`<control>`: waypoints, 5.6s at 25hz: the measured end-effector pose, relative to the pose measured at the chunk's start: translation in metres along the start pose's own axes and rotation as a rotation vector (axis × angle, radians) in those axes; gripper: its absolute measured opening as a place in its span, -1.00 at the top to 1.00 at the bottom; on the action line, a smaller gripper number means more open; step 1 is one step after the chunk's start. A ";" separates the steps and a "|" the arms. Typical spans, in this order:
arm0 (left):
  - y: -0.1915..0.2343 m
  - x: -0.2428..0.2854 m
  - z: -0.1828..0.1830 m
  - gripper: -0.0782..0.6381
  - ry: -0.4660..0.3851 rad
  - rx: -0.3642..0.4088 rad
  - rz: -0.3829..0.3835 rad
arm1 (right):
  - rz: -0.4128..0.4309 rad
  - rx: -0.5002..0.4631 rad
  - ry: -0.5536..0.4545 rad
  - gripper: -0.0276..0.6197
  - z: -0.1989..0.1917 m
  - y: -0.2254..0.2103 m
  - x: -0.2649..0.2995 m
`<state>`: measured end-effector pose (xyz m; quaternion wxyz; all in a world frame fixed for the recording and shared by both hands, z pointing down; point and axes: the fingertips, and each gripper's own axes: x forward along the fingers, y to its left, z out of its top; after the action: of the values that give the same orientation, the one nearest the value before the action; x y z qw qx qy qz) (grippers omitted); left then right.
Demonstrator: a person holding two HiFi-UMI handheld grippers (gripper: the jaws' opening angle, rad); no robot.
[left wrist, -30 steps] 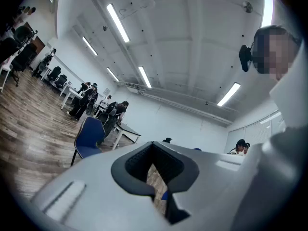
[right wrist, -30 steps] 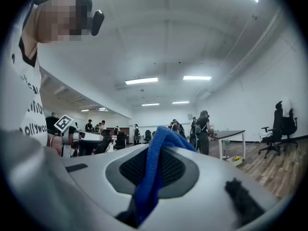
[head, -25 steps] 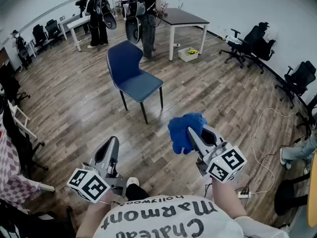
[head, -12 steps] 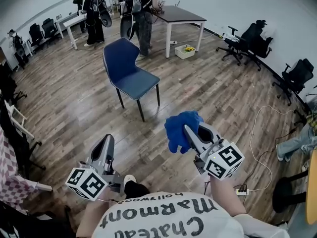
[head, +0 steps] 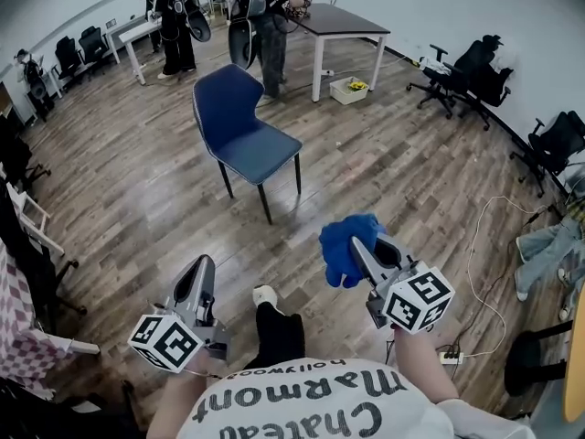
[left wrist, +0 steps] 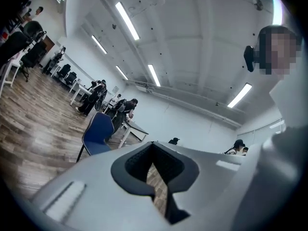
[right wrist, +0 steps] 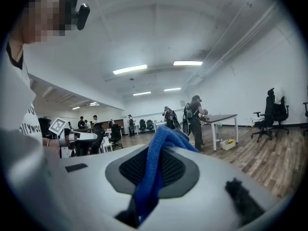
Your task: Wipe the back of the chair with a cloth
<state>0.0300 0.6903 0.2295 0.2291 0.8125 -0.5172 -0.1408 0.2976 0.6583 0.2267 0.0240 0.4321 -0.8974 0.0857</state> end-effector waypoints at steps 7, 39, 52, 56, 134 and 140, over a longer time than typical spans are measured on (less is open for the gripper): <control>0.041 0.060 0.007 0.76 0.045 0.036 -0.005 | -0.011 0.056 0.009 0.73 0.007 -0.039 0.062; 0.202 0.295 0.162 0.76 0.006 0.036 -0.077 | 0.005 0.042 -0.036 0.73 0.108 -0.136 0.348; 0.230 0.291 0.171 0.76 -0.023 0.031 -0.021 | 0.066 0.056 -0.030 0.73 0.101 -0.127 0.391; 0.236 0.296 0.166 0.76 -0.018 0.040 -0.012 | 0.095 0.039 -0.018 0.73 0.099 -0.127 0.407; 0.555 0.676 0.232 0.76 0.094 0.036 0.263 | 0.718 0.286 0.393 0.72 -0.012 -0.184 0.941; 0.575 0.668 0.206 0.76 0.180 0.012 0.250 | 0.772 0.331 0.424 0.72 -0.042 -0.155 0.966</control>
<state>-0.2281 -0.1685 0.3567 0.2853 0.7526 -0.5924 -0.0346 -0.1873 -0.1744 0.4013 0.1039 0.0376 -0.9420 0.3168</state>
